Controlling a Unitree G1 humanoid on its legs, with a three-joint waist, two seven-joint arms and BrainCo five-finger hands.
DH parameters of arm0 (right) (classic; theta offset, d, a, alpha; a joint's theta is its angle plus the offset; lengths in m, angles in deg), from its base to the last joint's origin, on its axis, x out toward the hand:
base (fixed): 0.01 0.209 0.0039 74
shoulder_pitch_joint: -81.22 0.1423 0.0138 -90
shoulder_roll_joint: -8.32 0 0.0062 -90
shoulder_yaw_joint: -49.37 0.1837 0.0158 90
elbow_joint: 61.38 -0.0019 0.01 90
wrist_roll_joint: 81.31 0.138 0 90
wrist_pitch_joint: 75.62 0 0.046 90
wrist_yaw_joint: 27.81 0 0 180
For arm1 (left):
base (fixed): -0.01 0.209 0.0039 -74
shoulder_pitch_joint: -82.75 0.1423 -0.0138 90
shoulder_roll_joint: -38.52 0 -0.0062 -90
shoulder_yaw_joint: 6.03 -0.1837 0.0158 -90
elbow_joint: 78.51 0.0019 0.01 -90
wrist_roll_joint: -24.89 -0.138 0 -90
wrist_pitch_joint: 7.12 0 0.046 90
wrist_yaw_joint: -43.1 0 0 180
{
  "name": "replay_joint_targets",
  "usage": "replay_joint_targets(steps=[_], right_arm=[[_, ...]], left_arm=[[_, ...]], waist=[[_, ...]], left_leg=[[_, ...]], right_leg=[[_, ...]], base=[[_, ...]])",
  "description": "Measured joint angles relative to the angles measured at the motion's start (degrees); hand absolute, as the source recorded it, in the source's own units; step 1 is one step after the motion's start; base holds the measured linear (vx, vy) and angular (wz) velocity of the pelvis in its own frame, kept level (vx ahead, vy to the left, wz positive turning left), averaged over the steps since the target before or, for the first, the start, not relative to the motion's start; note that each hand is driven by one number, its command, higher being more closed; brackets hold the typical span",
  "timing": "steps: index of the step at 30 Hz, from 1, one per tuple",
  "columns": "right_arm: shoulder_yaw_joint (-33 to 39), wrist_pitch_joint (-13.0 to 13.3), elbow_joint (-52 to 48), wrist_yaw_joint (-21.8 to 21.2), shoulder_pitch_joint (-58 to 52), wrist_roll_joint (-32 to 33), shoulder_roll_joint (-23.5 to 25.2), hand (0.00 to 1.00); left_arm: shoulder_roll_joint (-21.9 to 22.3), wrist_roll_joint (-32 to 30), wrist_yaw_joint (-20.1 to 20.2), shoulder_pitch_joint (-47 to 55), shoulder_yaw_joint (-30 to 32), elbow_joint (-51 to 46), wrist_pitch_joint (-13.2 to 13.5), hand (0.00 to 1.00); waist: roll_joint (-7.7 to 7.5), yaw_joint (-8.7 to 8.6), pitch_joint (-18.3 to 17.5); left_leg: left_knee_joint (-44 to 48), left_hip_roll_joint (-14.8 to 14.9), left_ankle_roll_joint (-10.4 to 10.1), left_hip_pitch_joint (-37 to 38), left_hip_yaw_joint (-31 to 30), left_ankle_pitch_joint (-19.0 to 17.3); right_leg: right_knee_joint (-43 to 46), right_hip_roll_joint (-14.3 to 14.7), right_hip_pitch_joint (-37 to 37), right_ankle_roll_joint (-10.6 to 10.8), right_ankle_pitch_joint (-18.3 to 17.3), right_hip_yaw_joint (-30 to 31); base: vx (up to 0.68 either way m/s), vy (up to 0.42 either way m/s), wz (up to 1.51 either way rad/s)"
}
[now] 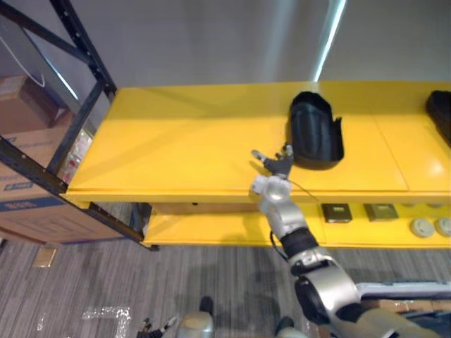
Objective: Walk over and take plastic housings, then place them on the shelf
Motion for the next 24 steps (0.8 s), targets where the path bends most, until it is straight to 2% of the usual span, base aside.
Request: replay_joint_targets(steps=[8, 12, 15, 18, 19, 22, 24], right_arm=[[0.5, 0.2, 0.0, 0.5, 0.0, -0.2, 0.1, 0.0], [0.4, 1.0, 0.0, -1.9, -0.4, -0.3, 0.0, 0.0], [0.3, 1.5, 0.0, -5.7, -0.4, -0.3, 0.0, 0.0], [-2.5, 2.9, -0.4, -11.9, -0.6, -1.7, -0.1, 0.0], [-5.5, 3.3, -2.5, -15.4, -1.4, -2.3, -0.1, 0.0], [-11.2, 3.3, -8.8, -19.0, -3.2, -2.6, -0.4, 0.0], [-15.6, 3.3, -15.9, -23.2, -4.5, -2.6, -0.5, 0.0]], left_arm=[[0.0, 0.2, 0.0, 0.0, 0.0, 0.0, 0.0, 0.0], [0.0, 0.2, 0.0, 0.0, 0.0, 0.1, 0.0, 0.0], [0.0, 0.2, 0.1, 0.0, 0.0, 0.1, 0.1, 0.0], [0.0, 0.1, 0.1, 0.0, 0.0, 0.2, 0.2, 0.0], [0.0, -0.1, 0.3, -0.1, 0.1, 0.3, 0.2, 0.0], [-0.3, -0.5, 0.3, -0.9, 0.2, 1.5, 0.3, 0.0], [-0.4, -0.9, 0.2, -1.2, 1.3, 1.9, 0.3, 0.0]], waist=[[0.0, 0.0, 0.0], [0.0, 0.03, 0.0], [0.0, 0.06, 0.0], [-0.01, 0.05, 0.0], [-0.05, 0.04, 0.0], [-0.46, -0.11, -0.2], [-1.42, -0.25, -0.8]], left_leg=[[0.0, 0.0, 0.0, 0.0, 0.0, 0.0], [0.0, 0.0, 0.0, 0.0, 0.0, 0.0], [0.0, 0.0, 0.0, 0.0, 0.1, 0.0], [0.0, 0.1, 0.0, -0.1, 0.2, 0.0], [0.0, 0.1, 0.0, -0.2, 0.2, 0.0], [0.0, 0.7, -0.1, -0.5, 0.2, -0.1], [0.0, 1.1, -0.2, -1.1, 0.8, -0.1]], right_leg=[[0.0, 0.0, 0.0, 0.0, 0.0, 0.0], [0.0, 0.0, 0.0, 0.0, 0.0, 0.0], [0.0, 0.0, -0.1, 0.0, 0.0, 0.0], [0.0, 0.1, -0.2, 0.0, 0.0, 0.2], [0.0, 0.1, -0.3, 0.0, 0.0, 0.2], [0.2, 0.3, -0.8, -0.1, 0.0, 0.4], [0.2, 0.8, -1.7, -0.2, 0.1, 1.1]], base=[[0.0, 0.0, 0.0], [0.0, 0.0, 0.0], [0.0, 0.0, 0.0], [0.0, 0.0, 0.0], [0.0, 0.0, 0.0], [0.0, 0.0, 0.0], [0.01, -0.007, -0.1]])
